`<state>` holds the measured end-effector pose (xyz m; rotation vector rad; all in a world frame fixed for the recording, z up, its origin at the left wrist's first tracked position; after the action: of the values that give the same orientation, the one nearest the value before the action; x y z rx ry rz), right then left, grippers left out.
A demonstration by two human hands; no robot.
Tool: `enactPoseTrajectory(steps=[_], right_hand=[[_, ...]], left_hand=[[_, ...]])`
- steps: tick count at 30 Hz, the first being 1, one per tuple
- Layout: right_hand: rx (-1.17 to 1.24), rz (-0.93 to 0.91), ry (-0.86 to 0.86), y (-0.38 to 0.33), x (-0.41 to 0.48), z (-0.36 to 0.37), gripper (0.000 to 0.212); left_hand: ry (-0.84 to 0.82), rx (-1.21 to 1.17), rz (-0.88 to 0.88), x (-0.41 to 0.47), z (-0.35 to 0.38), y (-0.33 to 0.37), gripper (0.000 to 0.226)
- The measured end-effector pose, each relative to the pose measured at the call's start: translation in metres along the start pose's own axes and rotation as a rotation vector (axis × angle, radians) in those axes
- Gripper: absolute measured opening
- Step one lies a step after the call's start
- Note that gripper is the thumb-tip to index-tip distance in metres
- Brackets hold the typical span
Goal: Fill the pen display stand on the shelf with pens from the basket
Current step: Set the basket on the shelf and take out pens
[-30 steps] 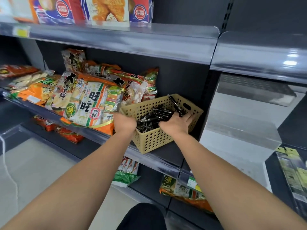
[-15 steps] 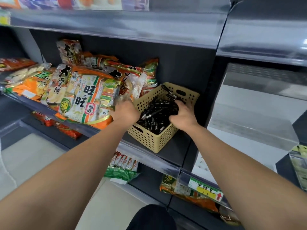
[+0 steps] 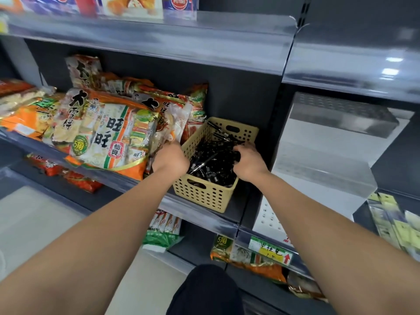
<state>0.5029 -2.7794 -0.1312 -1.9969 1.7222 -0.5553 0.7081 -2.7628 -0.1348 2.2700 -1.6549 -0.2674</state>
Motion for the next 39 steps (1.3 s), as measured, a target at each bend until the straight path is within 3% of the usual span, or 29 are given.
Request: enactPoseTrajectory(steps=[4,8,14,18,22,25,31,34,39], right_hand=[[-0.022,0.003,-0.003,-0.001,0.002,0.000,0.056],[-0.019,0.016,0.006,0.005,0.011,0.001,0.059],[-0.013,-0.011,0.002,0.008,0.014,0.002,0.059],[-0.003,-0.022,0.009,0.009,0.015,0.002,0.059],[0.025,-0.030,0.044,0.010,0.015,0.001,0.058],[0.028,-0.025,0.044,0.010,0.017,0.002,0.059],[0.072,-0.003,0.069,0.012,0.022,0.000,0.057],[0.089,0.000,0.076,0.013,0.022,0.000,0.058],[0.099,0.014,0.072,0.013,0.021,-0.004,0.057]], left_hand=[[0.060,0.296,0.042,-0.004,-0.005,0.014,0.058],[0.153,0.397,0.229,0.011,-0.003,0.054,0.047],[-0.013,0.421,0.343,0.034,0.036,0.095,0.037],[-0.104,0.366,0.431,0.049,0.058,0.115,0.046],[-0.276,0.351,0.360,0.059,0.076,0.108,0.065],[-0.281,0.415,0.298,0.061,0.075,0.103,0.067],[-0.467,0.150,0.277,0.052,0.079,0.104,0.026],[-0.432,0.038,0.228,0.049,0.068,0.100,0.016],[-0.330,-0.105,0.151,0.053,0.054,0.081,0.024]])
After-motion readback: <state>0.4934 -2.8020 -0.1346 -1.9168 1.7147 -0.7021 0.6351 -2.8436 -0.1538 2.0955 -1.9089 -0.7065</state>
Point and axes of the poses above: each hand's wrist, its own x-axis towards the middle knuckle, its own z-axis out of the palm, y = z × x, the point moved 9 cm from there along x, towards the middle knuckle, and after that the axes turned 3 degrees about x, right-handed, at the moved point
